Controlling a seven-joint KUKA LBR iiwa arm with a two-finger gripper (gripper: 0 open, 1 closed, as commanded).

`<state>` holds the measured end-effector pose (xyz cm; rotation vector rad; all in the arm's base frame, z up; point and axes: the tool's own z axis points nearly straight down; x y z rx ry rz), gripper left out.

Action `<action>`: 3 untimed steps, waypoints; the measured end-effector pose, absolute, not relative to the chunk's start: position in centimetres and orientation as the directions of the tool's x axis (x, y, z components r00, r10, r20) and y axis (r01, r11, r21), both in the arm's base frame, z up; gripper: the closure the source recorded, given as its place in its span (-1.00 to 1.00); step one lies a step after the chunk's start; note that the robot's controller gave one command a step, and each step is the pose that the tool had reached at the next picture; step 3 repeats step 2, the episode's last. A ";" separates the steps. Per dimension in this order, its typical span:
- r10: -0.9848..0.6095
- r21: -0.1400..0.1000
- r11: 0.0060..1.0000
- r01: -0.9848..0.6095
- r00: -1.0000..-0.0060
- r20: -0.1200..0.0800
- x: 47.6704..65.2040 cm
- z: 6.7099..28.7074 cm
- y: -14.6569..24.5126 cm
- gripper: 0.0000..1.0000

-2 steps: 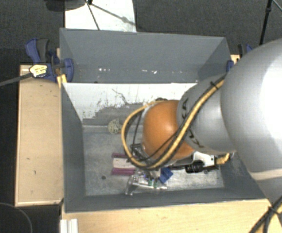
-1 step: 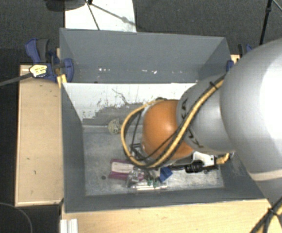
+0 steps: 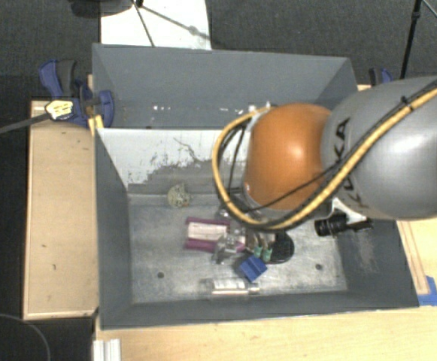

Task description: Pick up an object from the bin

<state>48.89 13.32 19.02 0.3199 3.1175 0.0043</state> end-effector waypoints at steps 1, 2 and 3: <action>-0.262 0.001 0.965 -0.262 -0.965 -0.009 55.2 33.3 19.9 1.00; -0.231 -0.001 0.973 -0.231 -0.973 0.003 49.5 32.6 16.3 1.00; -0.231 -0.001 0.973 -0.231 -0.973 0.003 49.5 32.6 16.3 1.00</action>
Offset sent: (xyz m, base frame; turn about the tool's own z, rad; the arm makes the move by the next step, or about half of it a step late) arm 0.0613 0.0647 0.1401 -0.4685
